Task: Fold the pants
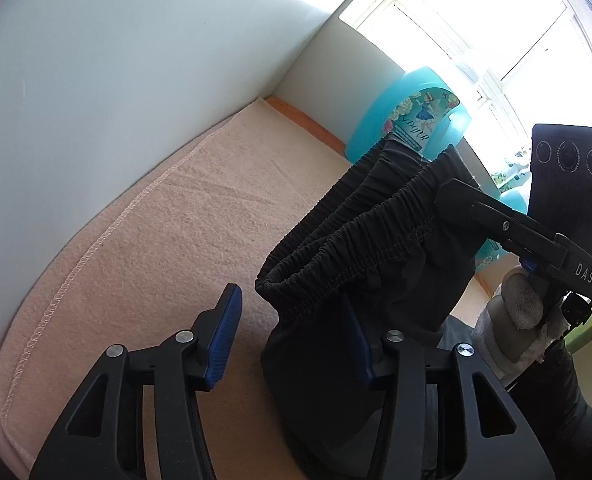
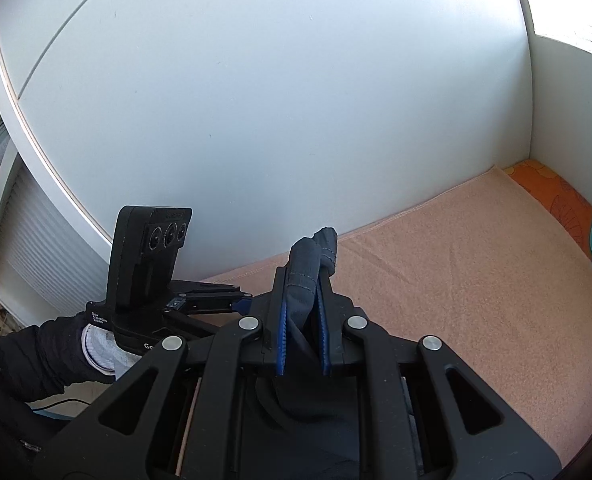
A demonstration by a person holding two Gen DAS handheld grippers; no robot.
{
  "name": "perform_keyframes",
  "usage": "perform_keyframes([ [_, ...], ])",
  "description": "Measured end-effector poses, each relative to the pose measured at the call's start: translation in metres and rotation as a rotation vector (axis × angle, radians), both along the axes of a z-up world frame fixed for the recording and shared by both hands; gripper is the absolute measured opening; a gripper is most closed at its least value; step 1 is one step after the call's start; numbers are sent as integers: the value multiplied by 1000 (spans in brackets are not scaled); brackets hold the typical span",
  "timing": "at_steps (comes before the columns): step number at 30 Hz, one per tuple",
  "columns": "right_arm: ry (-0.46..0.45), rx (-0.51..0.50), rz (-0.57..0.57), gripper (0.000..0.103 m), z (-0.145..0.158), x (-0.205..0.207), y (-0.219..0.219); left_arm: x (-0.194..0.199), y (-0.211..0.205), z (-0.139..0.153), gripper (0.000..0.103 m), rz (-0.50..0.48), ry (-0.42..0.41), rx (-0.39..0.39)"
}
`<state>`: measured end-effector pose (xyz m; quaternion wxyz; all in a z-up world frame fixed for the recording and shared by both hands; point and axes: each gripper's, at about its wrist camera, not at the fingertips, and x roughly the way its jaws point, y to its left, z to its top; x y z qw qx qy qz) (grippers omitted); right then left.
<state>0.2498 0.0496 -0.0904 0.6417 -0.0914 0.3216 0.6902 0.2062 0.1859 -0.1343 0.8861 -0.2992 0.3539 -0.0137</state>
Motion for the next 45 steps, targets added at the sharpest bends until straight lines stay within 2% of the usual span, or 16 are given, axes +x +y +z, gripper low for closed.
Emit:
perform_keyframes([
  [1, -19, 3, -9, 13, 3, -4, -3, -1, -4, 4, 48, -9, -14, 26],
  [3, -43, -1, -13, 13, 8, -4, -13, -2, -8, 11, 55, -28, -14, 44],
  [5, -65, -52, -63, 13, 5, -2, -21, -7, -10, 14, 58, -68, -9, 52],
  [6, -58, -81, -88, 13, 1, 5, -27, -8, -13, 14, 64, -73, 2, 75],
  [8, -65, -165, -155, 13, -17, 17, -35, -7, -16, 12, 64, -81, 24, 104],
  [12, -9, -256, -208, 13, -55, 33, -58, -7, -22, 6, 64, -118, 53, 81],
  [16, 3, -261, -204, 13, -70, 29, -79, 6, -45, 7, 64, -191, 77, 131],
  [20, 26, -249, -218, 13, -76, 30, -85, 23, -64, 7, 64, -229, 108, 213],
  [27, 11, -232, -211, 13, -70, 30, -91, 53, -68, -7, 64, -242, 165, 168],
  [30, 23, -228, -223, 13, -69, 33, -98, 46, -71, -3, 63, -250, 110, 179],
  [32, 32, -227, -238, 13, -66, 35, -99, 41, -73, 1, 44, -228, 72, 221],
  [33, 32, -223, -245, 13, -64, 36, -98, 42, -74, 2, 26, -226, 67, 239],
  [34, 33, -217, -251, 13, -63, 35, -98, 42, -74, 2, 18, -219, 63, 240],
  [37, 17, -201, -256, 13, -51, 32, -94, 33, -67, 7, 15, -192, 29, 225],
  [40, -47, -196, -255, 13, -36, 21, -86, 21, -55, 18, 14, -151, -19, 204],
  [45, -129, -131, -260, 13, 8, 5, -50, -5, -32, 57, 13, -49, -138, 221],
])
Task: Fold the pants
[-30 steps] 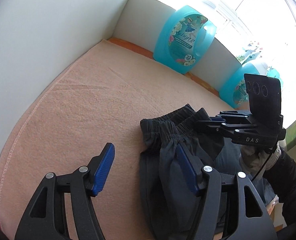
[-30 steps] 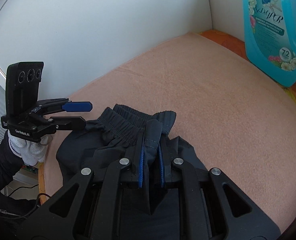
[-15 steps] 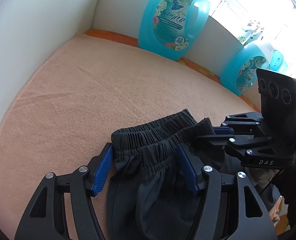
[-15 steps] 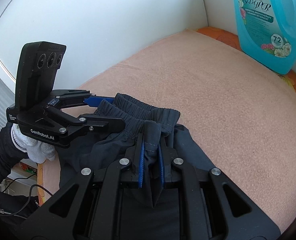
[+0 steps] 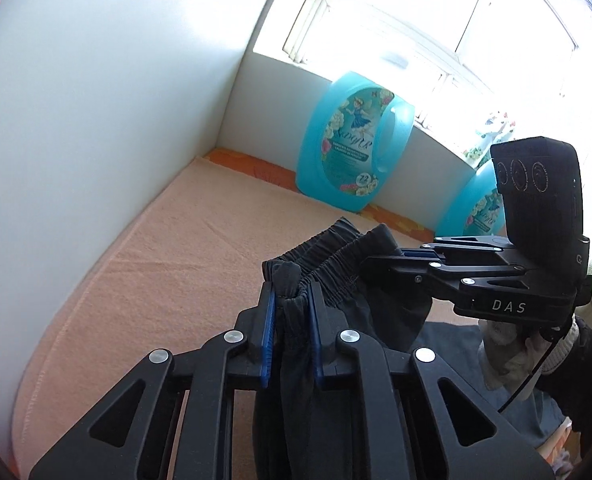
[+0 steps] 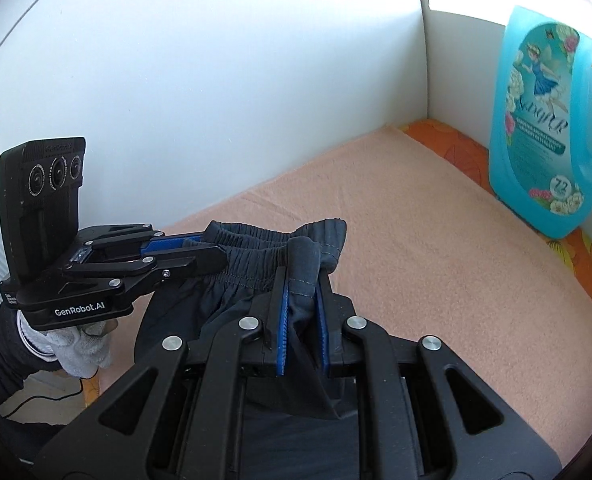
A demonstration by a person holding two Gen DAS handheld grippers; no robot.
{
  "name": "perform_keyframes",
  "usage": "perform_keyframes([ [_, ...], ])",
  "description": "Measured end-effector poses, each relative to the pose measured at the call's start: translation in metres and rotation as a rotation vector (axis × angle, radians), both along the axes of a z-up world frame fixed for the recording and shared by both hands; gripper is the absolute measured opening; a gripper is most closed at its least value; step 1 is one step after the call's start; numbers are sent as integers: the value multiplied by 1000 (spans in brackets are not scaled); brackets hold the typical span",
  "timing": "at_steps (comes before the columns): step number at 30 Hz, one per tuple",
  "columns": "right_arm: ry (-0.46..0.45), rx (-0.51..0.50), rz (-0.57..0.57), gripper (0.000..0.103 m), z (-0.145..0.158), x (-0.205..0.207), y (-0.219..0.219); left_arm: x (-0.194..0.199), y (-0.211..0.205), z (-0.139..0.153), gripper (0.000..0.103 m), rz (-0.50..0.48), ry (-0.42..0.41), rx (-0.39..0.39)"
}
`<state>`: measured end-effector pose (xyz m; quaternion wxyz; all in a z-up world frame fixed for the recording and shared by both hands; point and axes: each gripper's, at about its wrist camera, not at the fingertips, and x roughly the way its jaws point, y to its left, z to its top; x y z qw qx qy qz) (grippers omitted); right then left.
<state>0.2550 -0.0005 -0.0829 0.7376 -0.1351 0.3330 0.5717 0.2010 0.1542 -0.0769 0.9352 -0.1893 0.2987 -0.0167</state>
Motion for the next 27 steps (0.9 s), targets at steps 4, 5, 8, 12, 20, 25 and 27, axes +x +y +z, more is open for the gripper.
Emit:
perform_keyframes([
  [4, -54, 70, 22, 12, 41, -15, 36, -26, 27, 37, 13, 96, -113, 9],
  [5, -71, 84, 32, 12, 49, -21, 45, -32, 35, 44, 13, 117, -133, 0],
  [8, -104, 115, 61, 12, 67, -37, 69, -50, 49, 60, 13, 167, -183, 20],
  [12, -116, 127, 95, 12, 74, -54, 99, -69, 61, 69, 13, 209, -221, 44],
  [20, -97, 93, 131, 12, 56, -70, 138, -86, 82, 60, 13, 252, -194, 67],
  [25, 36, 55, 83, 18, 39, -44, 123, -81, 73, 49, 13, 201, -160, 56],
  [27, 51, 65, 43, 24, 39, -40, 104, -75, 70, 42, 13, 181, -137, 42],
])
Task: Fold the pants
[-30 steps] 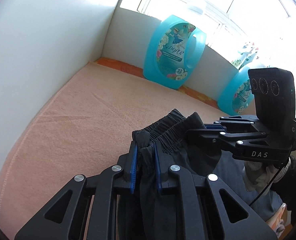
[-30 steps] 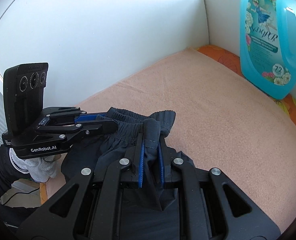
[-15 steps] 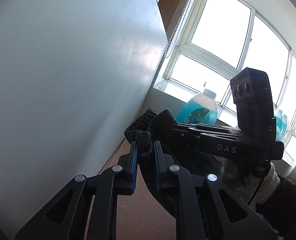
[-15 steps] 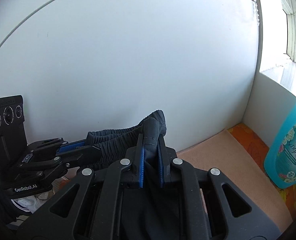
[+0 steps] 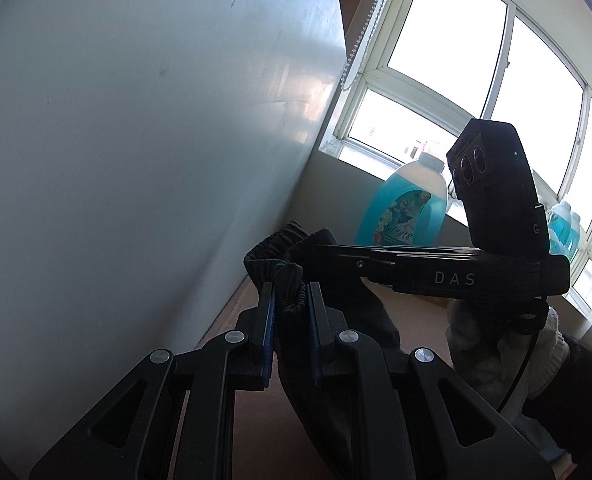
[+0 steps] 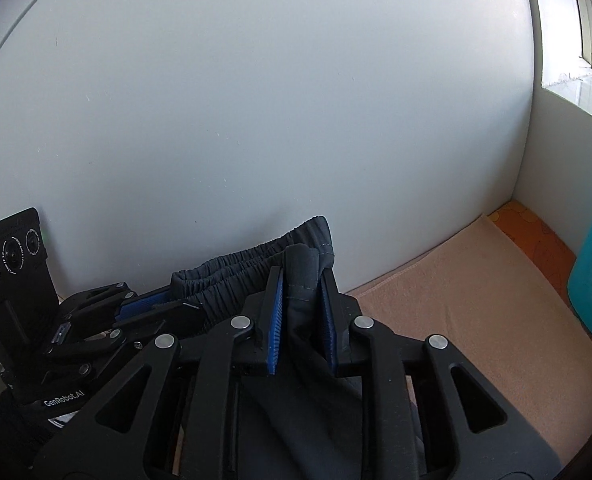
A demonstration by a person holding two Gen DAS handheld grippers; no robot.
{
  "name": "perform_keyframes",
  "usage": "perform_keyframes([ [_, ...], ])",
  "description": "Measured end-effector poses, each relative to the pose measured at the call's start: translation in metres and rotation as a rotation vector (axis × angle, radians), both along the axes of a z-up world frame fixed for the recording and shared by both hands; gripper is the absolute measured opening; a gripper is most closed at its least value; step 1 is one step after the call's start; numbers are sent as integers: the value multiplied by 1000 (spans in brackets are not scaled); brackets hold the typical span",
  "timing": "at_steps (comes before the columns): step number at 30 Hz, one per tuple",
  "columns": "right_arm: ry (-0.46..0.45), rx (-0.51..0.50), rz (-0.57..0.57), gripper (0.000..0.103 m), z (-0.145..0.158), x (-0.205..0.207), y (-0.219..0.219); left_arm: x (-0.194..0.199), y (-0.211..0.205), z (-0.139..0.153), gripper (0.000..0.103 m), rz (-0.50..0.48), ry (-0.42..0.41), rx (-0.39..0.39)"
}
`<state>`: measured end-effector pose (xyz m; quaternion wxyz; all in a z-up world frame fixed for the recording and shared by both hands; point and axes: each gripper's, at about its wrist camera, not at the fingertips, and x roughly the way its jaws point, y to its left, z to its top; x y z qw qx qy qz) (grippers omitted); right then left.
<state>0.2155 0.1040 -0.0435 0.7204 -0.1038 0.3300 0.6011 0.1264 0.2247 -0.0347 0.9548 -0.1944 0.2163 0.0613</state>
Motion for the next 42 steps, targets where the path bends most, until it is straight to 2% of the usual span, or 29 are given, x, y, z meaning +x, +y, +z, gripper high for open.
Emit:
perform_keyframes([
  [1, 8, 7, -20, 29, 1, 0, -12, 2, -1, -3, 13, -8, 9, -2],
  [3, 12, 38, -59, 50, 7, -3, -43, 6, -4, -9, 12, -19, 21, -3],
  [5, 11, 55, -116, 54, 11, -6, -78, 8, -9, -11, 12, -36, 21, -22],
  [10, 48, 97, -275, 57, 10, -17, -183, 15, -40, -5, 12, -107, 3, -10],
  [13, 97, 109, -390, 58, 3, -17, -250, 21, -58, 2, 12, -152, -5, -29],
  [17, 52, 119, -583, 58, -2, -35, -348, 21, -97, 13, 12, -247, -18, -6],
  [19, 52, 124, -679, 58, -3, -44, -395, 24, -123, 19, 12, -302, -31, -3],
  [22, 103, 137, -795, 59, -14, -61, -455, 31, -171, 27, 12, -398, -51, 9],
  [26, 125, 151, -904, 62, -24, -76, -514, 40, -250, 28, 12, -548, -57, 9],
  [29, 170, 167, -931, 62, -38, -78, -539, 43, -309, 14, 12, -648, -35, -15],
  [34, 289, 151, -915, 62, -75, -70, -555, 38, -387, -28, 12, -780, 60, -32],
  [39, 398, 90, -857, 62, -109, -45, -535, 23, -425, -61, 12, -849, 137, 12],
  [42, 515, 103, -801, 62, -129, -32, -524, 16, -430, -68, 12, -859, 140, 41],
])
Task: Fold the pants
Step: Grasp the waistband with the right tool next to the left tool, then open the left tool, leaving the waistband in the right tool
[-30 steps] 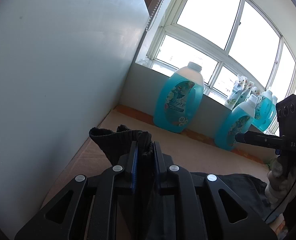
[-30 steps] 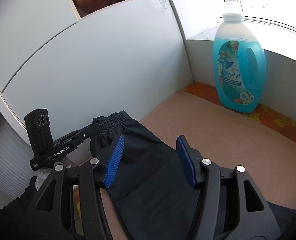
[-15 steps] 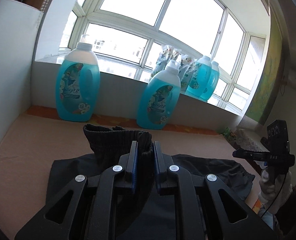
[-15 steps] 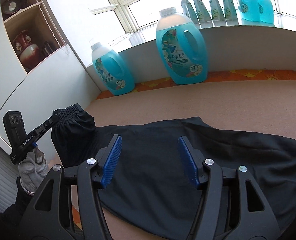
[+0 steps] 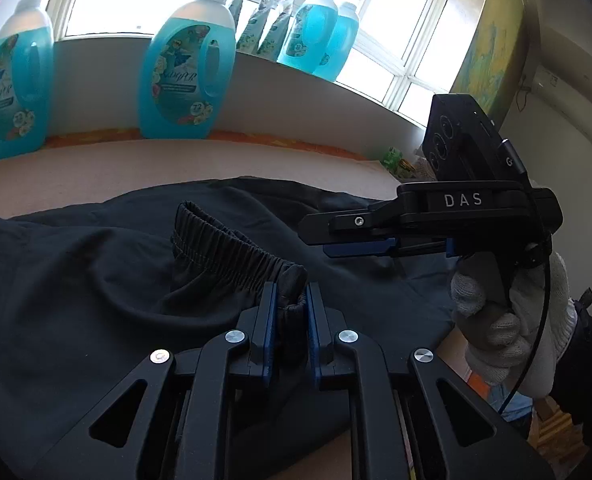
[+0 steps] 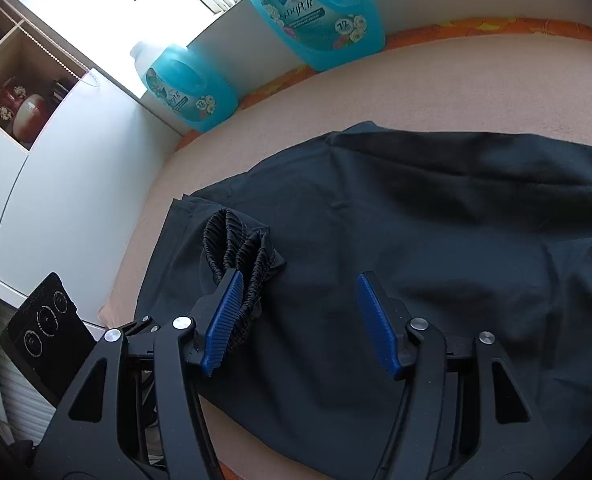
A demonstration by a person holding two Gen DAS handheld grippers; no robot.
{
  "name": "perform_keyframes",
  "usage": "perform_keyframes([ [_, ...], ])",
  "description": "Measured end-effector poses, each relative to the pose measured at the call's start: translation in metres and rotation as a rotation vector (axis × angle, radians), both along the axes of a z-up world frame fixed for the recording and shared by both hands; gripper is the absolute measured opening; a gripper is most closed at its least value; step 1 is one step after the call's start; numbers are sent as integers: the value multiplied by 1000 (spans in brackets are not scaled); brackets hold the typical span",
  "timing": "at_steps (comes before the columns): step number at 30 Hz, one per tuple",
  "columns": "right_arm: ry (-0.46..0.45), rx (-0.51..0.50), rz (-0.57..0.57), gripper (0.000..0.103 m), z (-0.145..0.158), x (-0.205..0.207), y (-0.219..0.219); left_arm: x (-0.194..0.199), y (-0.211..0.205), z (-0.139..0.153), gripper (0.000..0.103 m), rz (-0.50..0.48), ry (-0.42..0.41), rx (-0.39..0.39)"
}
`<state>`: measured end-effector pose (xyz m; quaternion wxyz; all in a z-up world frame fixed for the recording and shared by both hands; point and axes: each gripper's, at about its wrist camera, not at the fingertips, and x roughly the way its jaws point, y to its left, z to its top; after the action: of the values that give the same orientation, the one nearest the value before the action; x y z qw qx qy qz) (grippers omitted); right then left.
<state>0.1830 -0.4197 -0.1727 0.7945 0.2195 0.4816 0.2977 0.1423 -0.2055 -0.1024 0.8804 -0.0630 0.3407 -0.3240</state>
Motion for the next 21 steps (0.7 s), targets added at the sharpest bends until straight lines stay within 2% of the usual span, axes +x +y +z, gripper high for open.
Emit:
perform_keyframes([
  [7, 93, 135, 87, 62, -15, 13, 30, -7, -2, -6, 12, -25, -12, 50],
  [14, 134, 41, 103, 62, -24, 14, 59, -15, -15, -9, 12, -79, -21, 82],
  [16, 144, 50, 89, 51, -25, 15, 61, -16, -16, -8, 12, -87, -20, 80],
  [17, 153, 49, 86, 35, -26, 14, 61, -17, -16, -8, 12, -89, -18, 81],
  [18, 151, 44, 78, 25, -26, 15, 60, -16, -16, -8, 12, -89, -15, 78],
  [21, 104, 5, 55, 19, -17, 12, 55, -13, -13, -6, 14, -101, 19, 51],
])
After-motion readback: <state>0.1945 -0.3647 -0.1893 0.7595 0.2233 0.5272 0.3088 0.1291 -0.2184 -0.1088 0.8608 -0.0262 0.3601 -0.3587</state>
